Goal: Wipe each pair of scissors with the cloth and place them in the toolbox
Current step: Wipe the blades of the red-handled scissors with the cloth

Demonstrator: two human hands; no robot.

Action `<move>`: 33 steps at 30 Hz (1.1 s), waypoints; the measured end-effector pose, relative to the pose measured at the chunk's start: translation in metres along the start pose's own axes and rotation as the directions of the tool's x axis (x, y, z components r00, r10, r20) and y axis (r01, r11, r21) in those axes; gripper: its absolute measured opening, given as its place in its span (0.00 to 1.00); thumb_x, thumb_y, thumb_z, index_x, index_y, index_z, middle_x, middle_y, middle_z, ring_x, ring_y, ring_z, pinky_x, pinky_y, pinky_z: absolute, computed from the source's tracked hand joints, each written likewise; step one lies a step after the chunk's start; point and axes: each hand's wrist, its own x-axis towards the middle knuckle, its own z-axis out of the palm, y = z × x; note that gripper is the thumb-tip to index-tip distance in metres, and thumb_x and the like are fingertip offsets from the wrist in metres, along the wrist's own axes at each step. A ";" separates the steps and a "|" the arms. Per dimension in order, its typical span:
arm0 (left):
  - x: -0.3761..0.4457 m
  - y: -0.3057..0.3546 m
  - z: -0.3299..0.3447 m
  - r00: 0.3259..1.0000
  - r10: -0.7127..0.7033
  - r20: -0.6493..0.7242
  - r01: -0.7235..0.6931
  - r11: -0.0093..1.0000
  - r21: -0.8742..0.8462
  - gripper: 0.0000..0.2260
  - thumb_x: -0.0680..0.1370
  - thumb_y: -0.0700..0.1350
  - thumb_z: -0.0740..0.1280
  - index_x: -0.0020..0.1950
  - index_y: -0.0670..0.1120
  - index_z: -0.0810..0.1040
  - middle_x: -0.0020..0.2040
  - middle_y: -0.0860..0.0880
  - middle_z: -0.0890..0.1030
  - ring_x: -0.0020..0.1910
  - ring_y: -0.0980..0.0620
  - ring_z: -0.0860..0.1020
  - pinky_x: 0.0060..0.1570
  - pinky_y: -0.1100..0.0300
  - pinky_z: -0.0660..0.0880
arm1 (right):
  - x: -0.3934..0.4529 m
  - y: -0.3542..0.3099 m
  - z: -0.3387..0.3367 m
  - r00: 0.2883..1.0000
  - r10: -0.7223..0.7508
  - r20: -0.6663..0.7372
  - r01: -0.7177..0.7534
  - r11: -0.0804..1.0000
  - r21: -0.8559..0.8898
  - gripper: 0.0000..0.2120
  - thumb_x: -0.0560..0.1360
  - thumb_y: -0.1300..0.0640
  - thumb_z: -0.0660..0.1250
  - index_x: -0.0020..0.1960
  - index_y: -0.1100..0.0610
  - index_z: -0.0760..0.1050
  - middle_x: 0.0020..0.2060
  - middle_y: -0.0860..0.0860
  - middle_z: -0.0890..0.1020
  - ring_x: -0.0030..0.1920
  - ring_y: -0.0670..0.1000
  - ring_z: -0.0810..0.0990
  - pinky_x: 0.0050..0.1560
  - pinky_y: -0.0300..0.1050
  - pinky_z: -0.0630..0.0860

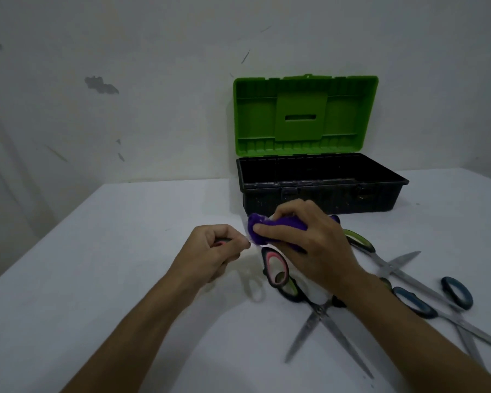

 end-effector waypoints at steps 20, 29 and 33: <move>0.001 -0.009 0.017 0.988 -0.091 -0.128 0.023 0.890 -0.455 0.03 0.77 0.38 0.68 0.47 0.38 0.80 0.38 0.43 0.82 0.35 0.53 0.82 0.39 0.64 0.81 | -0.002 -0.016 0.014 0.986 0.141 -0.092 -0.146 0.988 -0.049 0.16 0.76 0.51 0.67 0.62 0.53 0.77 0.53 0.52 0.77 0.48 0.51 0.74 0.43 0.44 0.76; -0.004 -0.003 0.024 0.991 -0.133 -0.029 0.095 0.824 -0.558 0.13 0.70 0.34 0.74 0.49 0.42 0.74 0.37 0.44 0.78 0.35 0.49 0.82 0.39 0.58 0.82 | 0.001 -0.016 0.009 0.989 0.109 -0.102 -0.126 0.975 -0.183 0.15 0.73 0.56 0.72 0.59 0.56 0.81 0.50 0.55 0.79 0.46 0.53 0.74 0.40 0.47 0.75; -0.005 -0.003 0.023 0.984 -0.131 -0.121 0.059 0.879 -0.473 0.17 0.69 0.33 0.76 0.49 0.44 0.71 0.39 0.43 0.74 0.37 0.47 0.80 0.39 0.56 0.82 | 0.001 -0.007 0.003 0.979 0.123 -0.161 -0.149 0.976 -0.160 0.16 0.73 0.58 0.71 0.60 0.56 0.80 0.52 0.53 0.76 0.46 0.53 0.73 0.40 0.48 0.75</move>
